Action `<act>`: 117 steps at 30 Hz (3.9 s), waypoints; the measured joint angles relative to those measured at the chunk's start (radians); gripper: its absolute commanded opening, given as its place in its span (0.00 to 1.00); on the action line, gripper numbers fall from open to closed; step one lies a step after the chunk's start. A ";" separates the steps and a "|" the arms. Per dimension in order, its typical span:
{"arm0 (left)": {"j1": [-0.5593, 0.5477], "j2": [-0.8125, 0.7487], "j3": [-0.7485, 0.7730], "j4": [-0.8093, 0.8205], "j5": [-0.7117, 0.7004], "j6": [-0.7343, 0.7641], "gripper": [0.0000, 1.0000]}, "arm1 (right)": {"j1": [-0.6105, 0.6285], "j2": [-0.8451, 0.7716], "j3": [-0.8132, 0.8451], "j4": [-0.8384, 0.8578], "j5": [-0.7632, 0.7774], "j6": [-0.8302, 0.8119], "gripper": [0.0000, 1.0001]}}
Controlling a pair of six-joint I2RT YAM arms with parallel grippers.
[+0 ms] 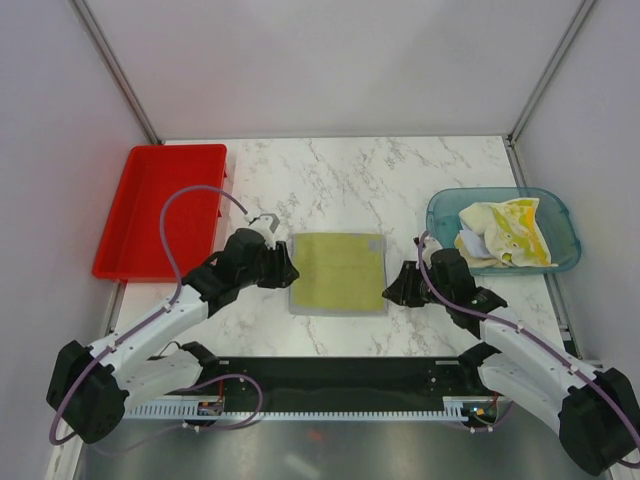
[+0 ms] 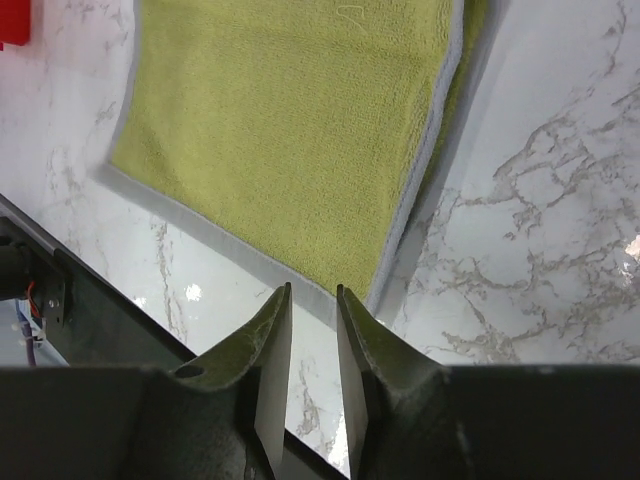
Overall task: Fold and stack the towels
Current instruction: Fold the towel
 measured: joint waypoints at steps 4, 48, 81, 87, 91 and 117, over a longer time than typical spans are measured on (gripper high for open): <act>0.000 -0.007 0.001 -0.064 -0.087 -0.037 0.54 | 0.000 0.031 0.052 -0.018 0.000 -0.001 0.33; 0.140 0.741 0.418 0.118 -0.093 -0.037 0.44 | -0.127 0.817 0.544 0.103 0.227 -0.108 0.17; 0.176 0.803 0.545 0.120 0.106 0.044 0.50 | -0.105 0.685 0.504 0.041 0.092 -0.144 0.22; 0.180 0.892 0.547 0.122 0.111 0.044 0.50 | -0.104 0.709 0.372 0.132 0.048 -0.111 0.22; 0.197 0.927 0.589 0.120 0.112 0.043 0.50 | -0.104 0.714 0.330 0.214 0.029 -0.083 0.22; 0.365 0.977 0.808 -0.093 0.334 0.360 0.58 | -0.249 0.946 0.858 -0.140 -0.186 -0.468 0.58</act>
